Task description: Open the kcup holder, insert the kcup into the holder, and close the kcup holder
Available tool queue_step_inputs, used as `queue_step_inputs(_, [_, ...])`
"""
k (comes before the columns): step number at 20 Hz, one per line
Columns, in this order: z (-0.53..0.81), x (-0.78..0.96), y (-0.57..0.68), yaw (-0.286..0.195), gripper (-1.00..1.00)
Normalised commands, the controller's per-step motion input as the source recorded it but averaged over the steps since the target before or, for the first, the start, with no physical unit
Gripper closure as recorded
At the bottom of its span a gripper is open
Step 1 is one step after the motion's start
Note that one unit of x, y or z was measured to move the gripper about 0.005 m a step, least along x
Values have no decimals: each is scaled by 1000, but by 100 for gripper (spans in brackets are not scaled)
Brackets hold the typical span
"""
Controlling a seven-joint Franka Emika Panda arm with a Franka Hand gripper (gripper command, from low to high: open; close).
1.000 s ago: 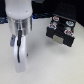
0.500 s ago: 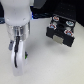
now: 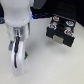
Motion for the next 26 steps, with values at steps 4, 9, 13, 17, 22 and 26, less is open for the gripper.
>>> queue_step_inputs(4, [-10,19,-5,-18,100])
queue_step_inputs(9, [164,19,44,-17,100])
queue_step_inputs(13, [746,95,306,-8,100])
queue_step_inputs(17, [887,99,408,4,100])
queue_step_inputs(22, [800,114,496,16,100])
queue_step_inputs(26, [734,84,576,20,100])
